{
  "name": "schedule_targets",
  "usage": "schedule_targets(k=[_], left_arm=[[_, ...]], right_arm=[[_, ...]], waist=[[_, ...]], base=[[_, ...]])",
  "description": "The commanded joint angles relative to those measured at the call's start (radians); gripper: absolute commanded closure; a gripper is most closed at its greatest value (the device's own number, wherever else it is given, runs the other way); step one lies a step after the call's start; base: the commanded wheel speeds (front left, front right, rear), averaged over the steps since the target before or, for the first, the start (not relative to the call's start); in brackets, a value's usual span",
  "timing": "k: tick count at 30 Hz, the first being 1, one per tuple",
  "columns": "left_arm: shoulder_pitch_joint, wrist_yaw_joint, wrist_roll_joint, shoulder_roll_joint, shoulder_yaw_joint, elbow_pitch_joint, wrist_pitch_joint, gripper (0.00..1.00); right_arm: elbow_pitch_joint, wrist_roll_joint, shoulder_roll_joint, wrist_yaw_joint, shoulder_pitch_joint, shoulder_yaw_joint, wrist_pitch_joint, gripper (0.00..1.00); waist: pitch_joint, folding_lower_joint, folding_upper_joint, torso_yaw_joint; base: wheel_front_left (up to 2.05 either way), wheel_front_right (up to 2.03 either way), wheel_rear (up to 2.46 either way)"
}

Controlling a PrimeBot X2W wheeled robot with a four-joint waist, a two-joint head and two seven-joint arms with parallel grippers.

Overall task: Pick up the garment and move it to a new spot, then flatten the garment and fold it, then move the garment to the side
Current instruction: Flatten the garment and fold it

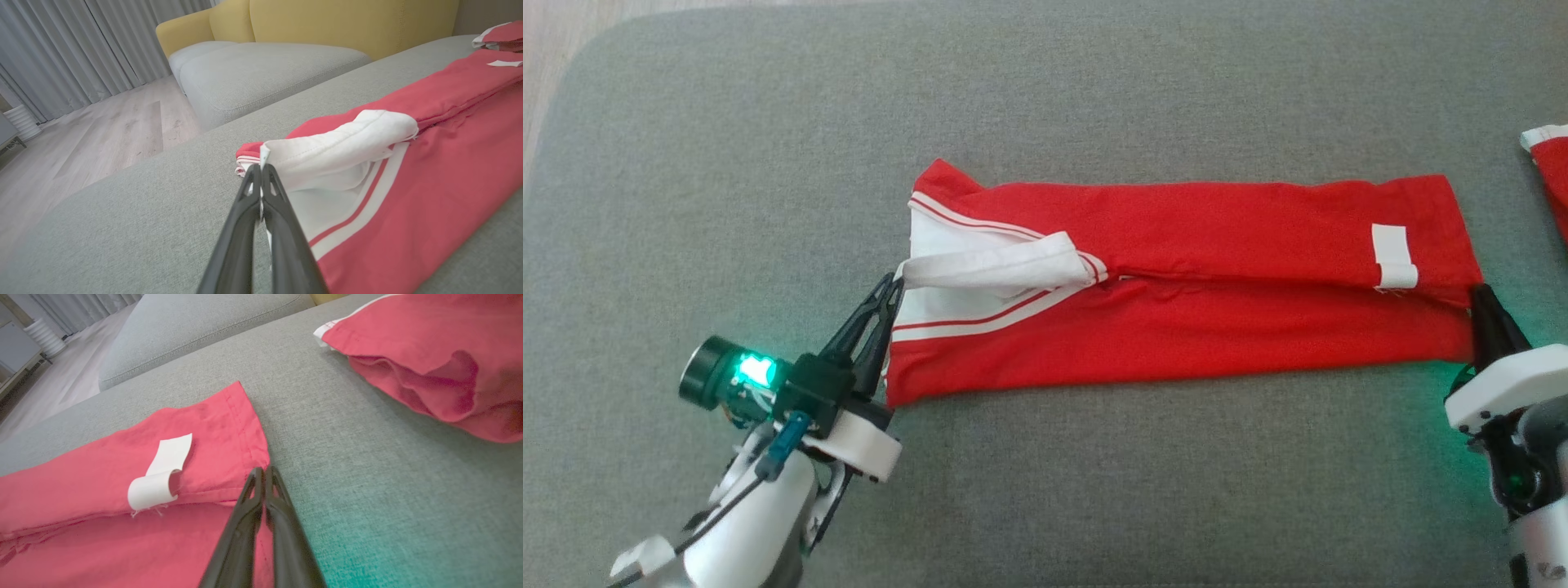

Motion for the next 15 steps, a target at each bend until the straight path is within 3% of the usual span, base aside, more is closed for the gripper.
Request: schedule_targets(k=[1, 6, 7, 8, 15], left_arm=[[-0.011, 0.015, -0.005, 0.019, 0.034, -0.038, -0.009, 0.00], [0.033, 0.066, -0.009, -0.010, 0.060, -0.084, -0.009, 0.00], [0.071, 0.106, -0.007, -0.030, 0.085, -0.129, -0.009, 0.00], [0.071, 0.106, -0.007, -0.030, 0.085, -0.129, -0.009, 0.00], [0.239, 0.233, 0.051, -0.112, 0.152, -0.354, -0.009, 0.00]], right_arm=[[-0.024, 0.012, -0.005, 0.007, 0.006, 0.017, -0.004, 0.00], [-0.020, 0.030, 0.017, 0.007, 0.019, 0.013, -0.043, 0.00], [-0.012, 0.038, 0.028, 0.007, 0.025, 0.007, -0.071, 0.00], [-0.012, 0.038, 0.028, 0.007, 0.025, 0.007, -0.071, 0.00], [0.090, 0.005, 0.052, 0.007, -0.019, -0.060, -0.153, 0.00]], waist=[[-0.004, 0.0001, 0.0000, 0.001], [-0.024, 0.0001, 0.0000, 0.002], [-0.037, 0.0001, 0.0000, 0.004], [-0.037, 0.0001, 0.0000, 0.004], [-0.060, 0.0001, 0.0000, 0.044]], base=[[0.00, 0.00, 0.00], [0.00, 0.00, 0.00], [0.00, 0.00, 0.00], [0.00, 0.00, 0.00], [0.00, 0.00, 0.00]])
